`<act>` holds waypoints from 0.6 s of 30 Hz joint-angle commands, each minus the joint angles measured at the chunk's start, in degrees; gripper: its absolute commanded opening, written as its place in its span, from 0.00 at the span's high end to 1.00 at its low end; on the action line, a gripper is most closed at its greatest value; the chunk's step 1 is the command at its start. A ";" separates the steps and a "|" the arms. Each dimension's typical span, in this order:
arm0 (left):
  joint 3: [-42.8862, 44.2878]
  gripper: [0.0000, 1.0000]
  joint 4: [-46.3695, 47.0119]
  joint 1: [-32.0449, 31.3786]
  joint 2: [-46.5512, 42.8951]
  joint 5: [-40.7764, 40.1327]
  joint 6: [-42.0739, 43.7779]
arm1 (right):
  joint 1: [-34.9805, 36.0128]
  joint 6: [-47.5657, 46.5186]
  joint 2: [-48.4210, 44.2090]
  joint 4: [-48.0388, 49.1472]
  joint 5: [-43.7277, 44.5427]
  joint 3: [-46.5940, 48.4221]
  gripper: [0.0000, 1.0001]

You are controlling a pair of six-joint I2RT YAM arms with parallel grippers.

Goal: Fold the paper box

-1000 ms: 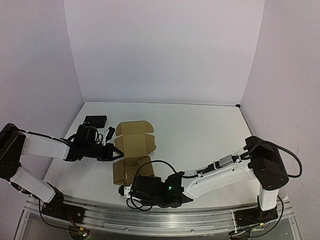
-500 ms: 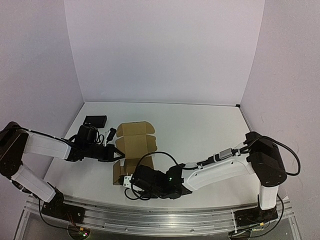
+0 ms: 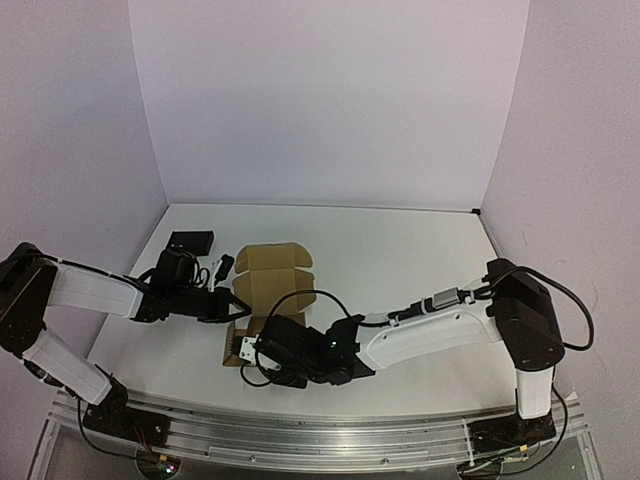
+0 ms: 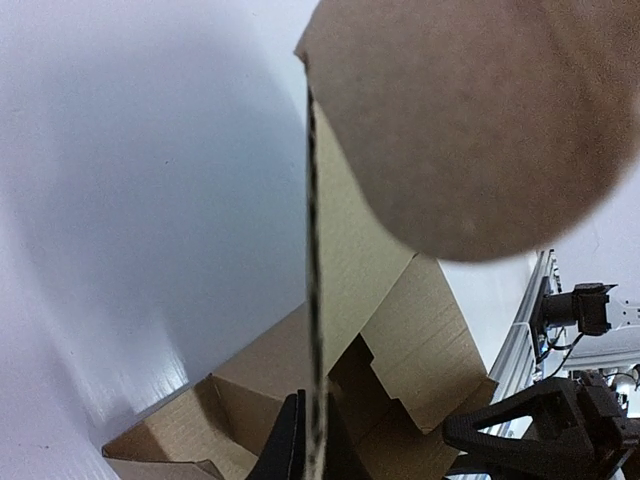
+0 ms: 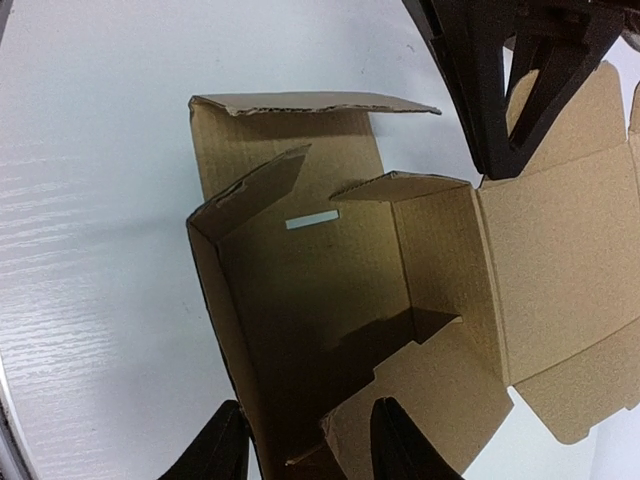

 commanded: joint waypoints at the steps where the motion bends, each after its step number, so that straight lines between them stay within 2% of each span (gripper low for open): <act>1: 1.23 1.00 -1.63 -1.21 -0.81 2.65 1.09 | -2.17 2.92 1.35 -0.52 3.57 3.93 0.57; 4: 1.57 1.00 -3.11 -1.21 -1.26 1.76 2.07 | -2.57 5.02 1.98 -2.87 4.86 4.89 0.57; 11: 2.00 1.00 -6.82 -1.21 -1.49 -1.64 3.86 | -2.68 16.37 -1.53 -8.10 4.14 3.47 0.57; 18: 2.07 1.00 -7.10 -1.21 -1.32 -1.32 4.96 | -2.83 25.16 -0.16 -10.32 6.80 8.40 0.56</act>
